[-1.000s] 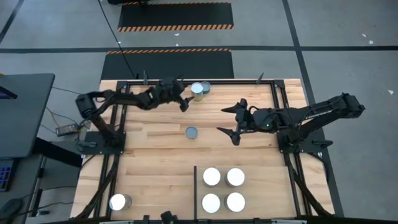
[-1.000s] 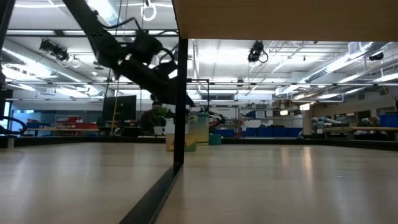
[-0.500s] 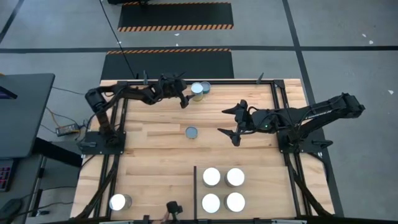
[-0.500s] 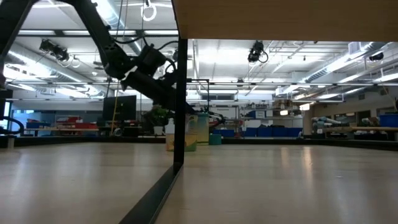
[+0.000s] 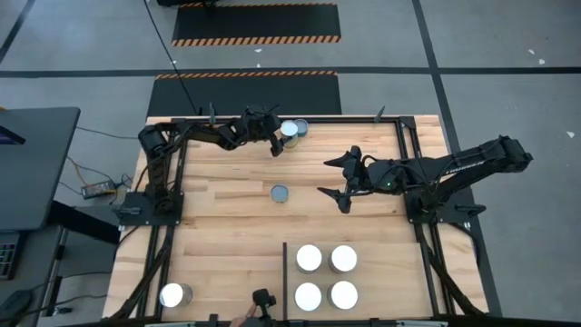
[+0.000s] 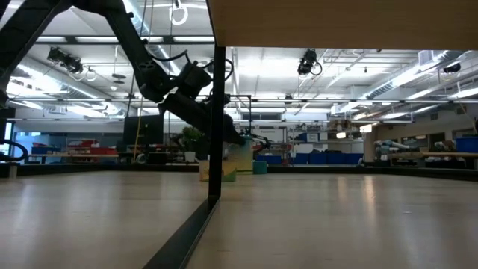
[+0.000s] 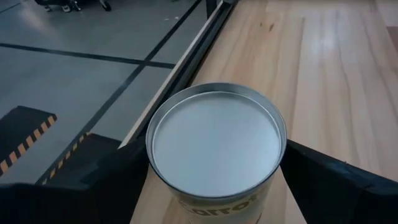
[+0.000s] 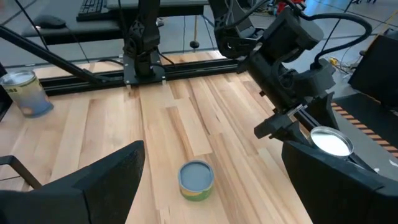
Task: Pick and place cans onto a shelf
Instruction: Put the top canned carrots on the shelf
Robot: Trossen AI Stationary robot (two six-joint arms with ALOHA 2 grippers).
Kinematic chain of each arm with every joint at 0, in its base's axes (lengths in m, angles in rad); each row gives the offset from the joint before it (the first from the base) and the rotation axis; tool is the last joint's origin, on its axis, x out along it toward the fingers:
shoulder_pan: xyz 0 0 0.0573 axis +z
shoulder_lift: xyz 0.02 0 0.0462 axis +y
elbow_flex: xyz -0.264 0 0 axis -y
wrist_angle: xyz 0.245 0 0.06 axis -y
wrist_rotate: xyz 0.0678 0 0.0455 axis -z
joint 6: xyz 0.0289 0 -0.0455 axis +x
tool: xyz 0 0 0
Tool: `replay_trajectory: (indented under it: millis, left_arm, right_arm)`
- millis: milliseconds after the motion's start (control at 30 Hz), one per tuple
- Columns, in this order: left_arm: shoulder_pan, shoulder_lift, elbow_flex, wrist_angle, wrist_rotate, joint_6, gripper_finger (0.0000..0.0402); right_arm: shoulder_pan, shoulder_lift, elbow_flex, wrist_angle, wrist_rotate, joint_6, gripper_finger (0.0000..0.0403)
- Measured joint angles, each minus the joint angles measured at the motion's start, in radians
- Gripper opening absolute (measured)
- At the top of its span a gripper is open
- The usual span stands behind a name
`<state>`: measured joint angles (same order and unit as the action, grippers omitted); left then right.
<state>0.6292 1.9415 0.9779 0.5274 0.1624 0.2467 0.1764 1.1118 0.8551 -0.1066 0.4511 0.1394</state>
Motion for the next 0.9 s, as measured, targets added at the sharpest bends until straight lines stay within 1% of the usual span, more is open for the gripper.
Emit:
replay_trajectory:
  millis: [100, 300, 367, 533, 633, 700, 767, 867, 900]
  left_arm:
    - [-0.001, 0.000, 0.000, -0.003, 0.000, -0.001, 0.0347]
    - [-0.011, -0.010, -0.001, -0.031, 0.001, -0.023, 0.0289]
    - [-0.011, -0.036, -0.003, -0.076, 0.000, -0.036, 0.0283]
    - [-0.024, -0.199, -0.003, -0.223, -0.001, -0.023, 0.0282]
    - [-0.056, -0.303, -0.003, -0.366, 0.006, 0.002, 0.0280]
    - [-0.089, -0.370, -0.004, -0.441, 0.060, 0.009, 0.0276]
    - [-0.127, -0.427, -0.004, -0.478, 0.148, 0.009, 0.0274]
    - [-0.197, -0.480, -0.004, -0.483, 0.276, 0.010, 0.0274]
    - [-0.222, -0.490, -0.003, -0.471, 0.301, 0.017, 0.0274]
  right_arm:
    - [0.000, 0.000, 0.000, 0.000, 0.000, -0.001, 0.0388]
    - [0.000, 0.000, 0.000, 0.000, 0.000, -0.024, 0.0388]
    - [0.000, 0.000, 0.000, 0.000, 0.000, -0.058, 0.0387]
    - [0.003, -0.019, 0.000, 0.007, -0.001, -0.119, 0.0387]
    - [0.013, -0.033, 0.000, 0.010, -0.017, -0.154, 0.0387]
    - [0.017, -0.034, 0.000, 0.016, -0.051, -0.192, 0.0387]
    - [0.018, -0.031, 0.000, 0.018, -0.094, -0.229, 0.0387]
    - [0.018, -0.018, -0.001, 0.056, -0.144, -0.304, 0.0387]
    - [0.018, -0.016, -0.001, 0.086, -0.161, -0.343, 0.0387]
